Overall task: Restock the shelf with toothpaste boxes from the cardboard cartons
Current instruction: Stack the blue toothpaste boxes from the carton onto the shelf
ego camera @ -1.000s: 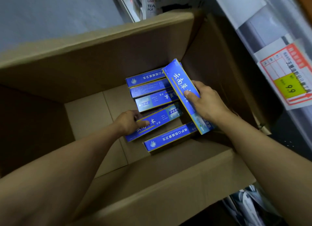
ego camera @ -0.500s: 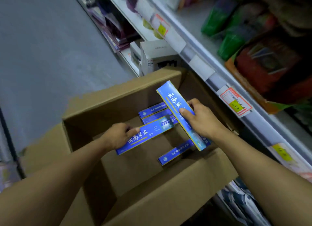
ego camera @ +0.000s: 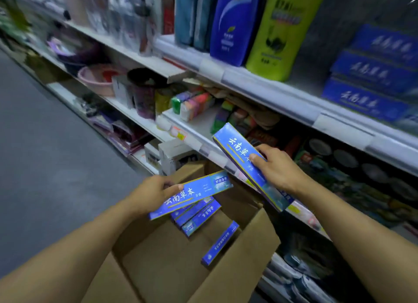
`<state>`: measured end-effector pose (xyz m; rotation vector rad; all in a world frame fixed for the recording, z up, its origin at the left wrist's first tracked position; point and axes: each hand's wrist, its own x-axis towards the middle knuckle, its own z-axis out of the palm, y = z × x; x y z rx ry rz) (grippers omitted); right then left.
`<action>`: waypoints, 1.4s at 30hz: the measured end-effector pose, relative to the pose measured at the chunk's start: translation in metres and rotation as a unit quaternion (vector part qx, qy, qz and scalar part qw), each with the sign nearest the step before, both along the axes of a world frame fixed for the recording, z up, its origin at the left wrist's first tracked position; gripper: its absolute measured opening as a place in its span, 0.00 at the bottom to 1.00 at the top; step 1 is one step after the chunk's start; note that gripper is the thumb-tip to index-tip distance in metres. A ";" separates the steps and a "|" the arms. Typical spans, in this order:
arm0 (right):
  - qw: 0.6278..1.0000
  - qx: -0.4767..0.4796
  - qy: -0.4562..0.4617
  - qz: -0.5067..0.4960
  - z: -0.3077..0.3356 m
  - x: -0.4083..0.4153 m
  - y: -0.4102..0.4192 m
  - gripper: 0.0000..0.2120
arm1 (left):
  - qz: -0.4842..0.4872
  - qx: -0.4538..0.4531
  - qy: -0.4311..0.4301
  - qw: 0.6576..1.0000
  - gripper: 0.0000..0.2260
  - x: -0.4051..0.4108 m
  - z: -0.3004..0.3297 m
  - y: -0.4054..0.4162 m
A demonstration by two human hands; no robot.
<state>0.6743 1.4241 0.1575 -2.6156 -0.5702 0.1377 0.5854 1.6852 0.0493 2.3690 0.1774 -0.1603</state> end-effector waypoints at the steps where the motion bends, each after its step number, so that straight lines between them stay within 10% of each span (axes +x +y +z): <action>1: 1.000 -0.005 -0.012 -0.007 0.014 -0.004 -0.006 0.11 | -0.007 0.004 -0.014 1.000 0.13 0.003 0.015 -0.003; 19: 0.973 -0.089 -0.141 -0.160 0.183 0.018 -0.147 0.13 | -0.158 0.038 -0.150 0.975 0.11 0.087 0.186 -0.092; 42: 0.953 -0.173 -0.218 -0.124 0.166 0.135 -0.179 0.22 | -0.146 0.041 -0.182 0.972 0.10 0.161 0.259 -0.128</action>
